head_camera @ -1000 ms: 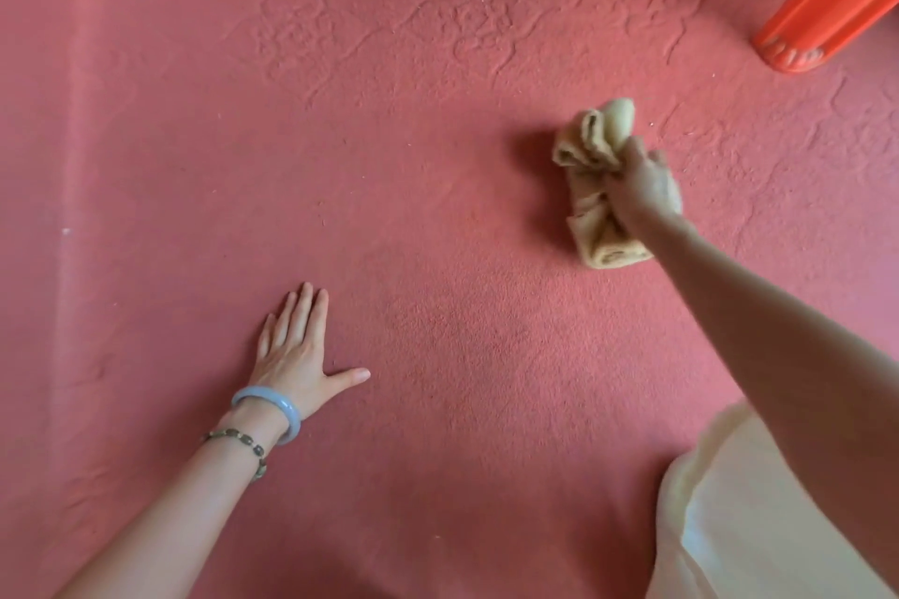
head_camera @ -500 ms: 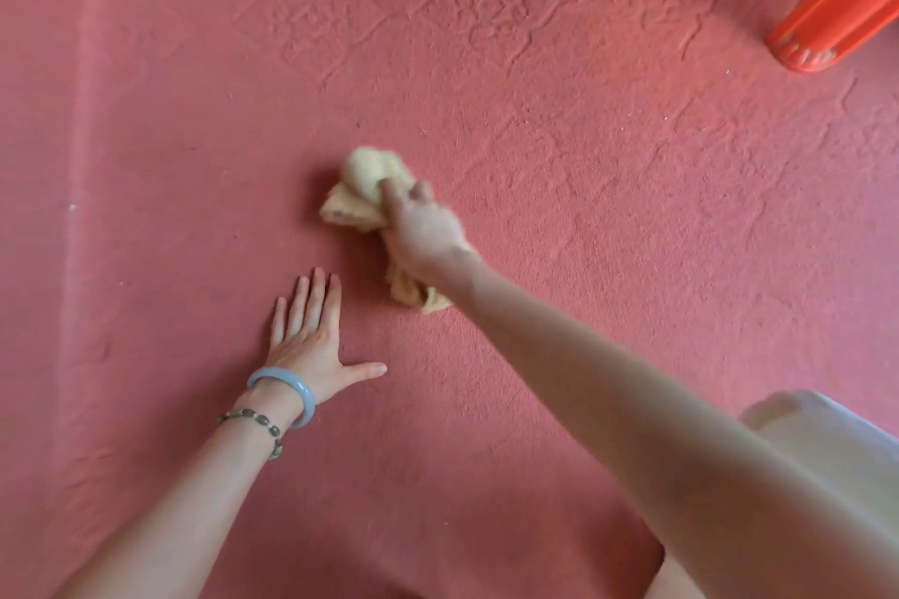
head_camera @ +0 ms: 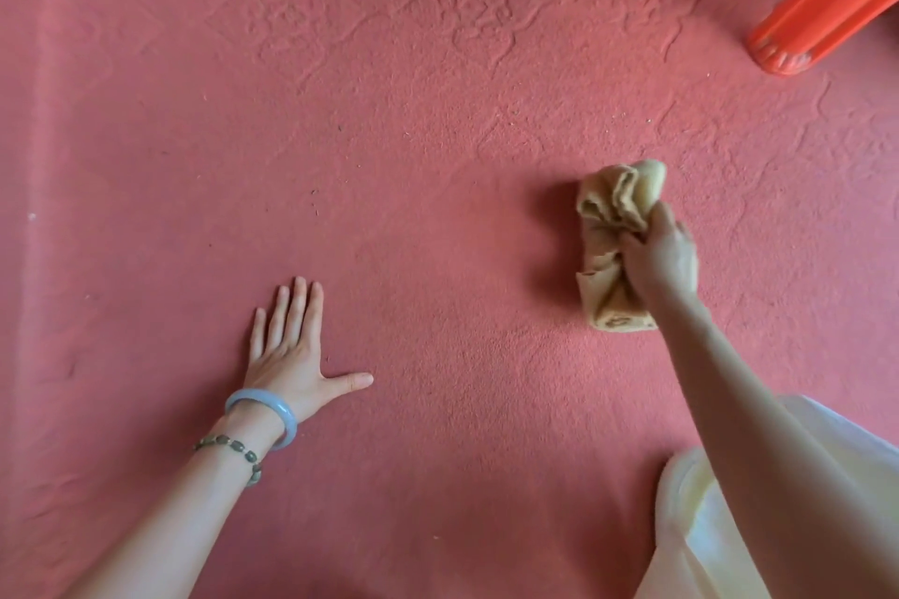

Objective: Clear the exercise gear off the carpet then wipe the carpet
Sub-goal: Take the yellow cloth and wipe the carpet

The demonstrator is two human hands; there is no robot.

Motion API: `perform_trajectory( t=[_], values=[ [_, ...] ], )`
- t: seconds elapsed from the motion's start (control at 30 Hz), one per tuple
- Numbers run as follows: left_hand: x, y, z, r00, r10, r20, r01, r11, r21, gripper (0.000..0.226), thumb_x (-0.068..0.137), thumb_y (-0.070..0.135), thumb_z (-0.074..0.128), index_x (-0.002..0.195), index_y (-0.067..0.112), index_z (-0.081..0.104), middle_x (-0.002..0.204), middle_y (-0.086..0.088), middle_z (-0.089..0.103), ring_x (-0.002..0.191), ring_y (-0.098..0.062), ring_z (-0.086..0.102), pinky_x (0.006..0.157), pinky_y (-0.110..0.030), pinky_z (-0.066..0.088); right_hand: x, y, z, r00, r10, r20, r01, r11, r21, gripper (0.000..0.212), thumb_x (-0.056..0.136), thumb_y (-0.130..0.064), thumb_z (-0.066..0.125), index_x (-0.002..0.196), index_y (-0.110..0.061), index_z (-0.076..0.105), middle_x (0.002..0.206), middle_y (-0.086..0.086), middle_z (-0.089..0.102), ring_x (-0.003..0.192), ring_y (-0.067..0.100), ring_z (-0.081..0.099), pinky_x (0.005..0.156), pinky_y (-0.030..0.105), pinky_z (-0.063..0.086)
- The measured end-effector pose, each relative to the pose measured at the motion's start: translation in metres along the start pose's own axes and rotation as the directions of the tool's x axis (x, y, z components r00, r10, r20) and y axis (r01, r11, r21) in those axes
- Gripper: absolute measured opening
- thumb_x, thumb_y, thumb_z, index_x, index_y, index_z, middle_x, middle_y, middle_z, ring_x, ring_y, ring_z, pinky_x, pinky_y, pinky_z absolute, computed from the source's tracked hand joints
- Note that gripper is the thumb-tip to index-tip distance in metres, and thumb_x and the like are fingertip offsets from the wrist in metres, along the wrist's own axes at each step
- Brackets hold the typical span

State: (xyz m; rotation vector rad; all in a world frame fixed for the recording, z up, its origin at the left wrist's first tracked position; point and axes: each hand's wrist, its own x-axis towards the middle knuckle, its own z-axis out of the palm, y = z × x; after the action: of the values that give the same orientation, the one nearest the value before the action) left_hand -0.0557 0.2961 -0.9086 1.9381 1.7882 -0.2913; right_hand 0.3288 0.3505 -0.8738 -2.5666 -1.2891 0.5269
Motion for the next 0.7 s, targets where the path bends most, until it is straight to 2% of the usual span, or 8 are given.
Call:
perform_trajectory(
  t=[0.07, 0.13, 0.27, 0.37, 0.47, 0.53, 0.6, 0.7],
  values=[
    [0.0, 0.003, -0.003, 1.0, -0.008, 0.003, 0.008, 1.0, 0.007, 0.128, 0.063, 0.079, 0.052, 0.14, 0.017, -0.029, 0.141, 0.007, -0.037, 0.134, -0.009, -0.03, 0.115, -0.039, -0.014, 0.003, 0.009, -0.01, 0.992, 0.101, -0.073, -0.103, 0.994, -0.028, 0.028, 0.087, -0.022, 0.047, 0.112, -0.011, 0.047, 0.112, 0.025, 0.052, 0.099, 0.044, 0.055, 0.076, 0.043, 0.041],
    [0.0, 0.004, -0.004, 1.0, -0.014, 0.024, 0.014, 1.0, 0.013, 0.129, 0.062, 0.081, 0.051, 0.138, 0.017, -0.031, 0.144, 0.005, -0.036, 0.135, -0.011, -0.029, 0.115, -0.039, -0.013, -0.005, -0.003, -0.008, 0.992, 0.095, -0.084, -0.099, 0.995, -0.032, 0.03, 0.088, -0.024, 0.047, 0.115, -0.012, 0.047, 0.112, 0.024, 0.05, 0.098, 0.045, 0.056, 0.076, 0.044, 0.043],
    [0.001, 0.002, -0.003, 0.999, -0.015, 0.029, 0.015, 1.0, -0.016, 0.134, 0.045, 0.092, 0.03, 0.137, 0.017, -0.03, 0.146, 0.006, -0.032, 0.138, -0.012, -0.026, 0.114, -0.037, -0.016, -0.056, -0.065, 0.031, 0.976, -0.195, 0.094, 0.205, 0.972, -0.11, 0.038, 0.093, -0.026, 0.045, 0.13, -0.02, 0.041, 0.116, 0.017, 0.048, 0.097, 0.041, 0.058, 0.073, 0.042, 0.046],
    [0.001, 0.002, 0.0, 1.0, -0.011, 0.005, 0.011, 1.0, 0.011, 0.133, 0.042, 0.091, 0.024, 0.142, 0.015, -0.023, 0.151, 0.003, -0.024, 0.14, -0.012, -0.022, 0.113, -0.036, -0.015, -0.113, -0.115, 0.059, 0.886, -0.39, 0.253, 0.415, 0.908, -0.056, 0.042, 0.093, -0.023, 0.042, 0.135, -0.023, 0.037, 0.122, 0.013, 0.047, 0.106, 0.037, 0.054, 0.079, 0.042, 0.046],
    [0.003, 0.001, 0.002, 0.999, -0.032, 0.002, 0.032, 0.999, -0.009, 0.133, 0.039, 0.089, 0.032, 0.149, 0.022, -0.005, 0.157, 0.001, -0.011, 0.14, -0.01, -0.019, 0.112, -0.032, -0.017, -0.156, -0.138, 0.075, 0.726, -0.551, 0.411, 0.576, 0.814, 0.075, 0.044, 0.092, -0.023, 0.044, 0.136, -0.023, 0.036, 0.125, 0.013, 0.045, 0.107, 0.038, 0.051, 0.08, 0.044, 0.046],
    [0.004, 0.001, 0.004, 0.999, -0.032, 0.008, 0.033, 0.999, -0.019, 0.131, 0.039, 0.089, 0.035, 0.149, 0.027, -0.003, 0.158, 0.002, -0.008, 0.138, -0.006, -0.024, 0.111, -0.03, -0.019, -0.162, -0.136, 0.077, 0.648, -0.617, 0.446, 0.636, 0.761, 0.129, 0.047, 0.091, -0.024, 0.047, 0.137, -0.023, 0.036, 0.123, 0.014, 0.045, 0.105, 0.038, 0.052, 0.077, 0.044, 0.047],
    [0.003, 0.001, 0.004, 1.0, -0.027, -0.007, 0.027, 1.0, -0.017, 0.134, 0.04, 0.089, 0.034, 0.148, 0.023, -0.008, 0.155, 0.004, -0.014, 0.139, -0.007, -0.022, 0.112, -0.031, -0.017, -0.144, -0.124, 0.072, 0.681, -0.594, 0.428, 0.583, 0.794, 0.174, 0.049, 0.09, -0.029, 0.052, 0.136, -0.022, 0.037, 0.119, 0.013, 0.045, 0.105, 0.038, 0.053, 0.079, 0.044, 0.047],
    [0.001, 0.002, 0.0, 1.0, -0.03, -0.01, 0.03, 1.0, 0.0, 0.134, 0.042, 0.09, 0.032, 0.146, 0.019, -0.014, 0.152, 0.006, -0.02, 0.141, -0.011, -0.018, 0.113, -0.033, -0.014, -0.092, -0.089, 0.055, 0.806, -0.464, 0.368, 0.432, 0.885, 0.17, 0.041, 0.088, -0.034, 0.054, 0.123, -0.015, 0.043, 0.112, 0.014, 0.048, 0.099, 0.038, 0.056, 0.076, 0.041, 0.046]
  ],
)
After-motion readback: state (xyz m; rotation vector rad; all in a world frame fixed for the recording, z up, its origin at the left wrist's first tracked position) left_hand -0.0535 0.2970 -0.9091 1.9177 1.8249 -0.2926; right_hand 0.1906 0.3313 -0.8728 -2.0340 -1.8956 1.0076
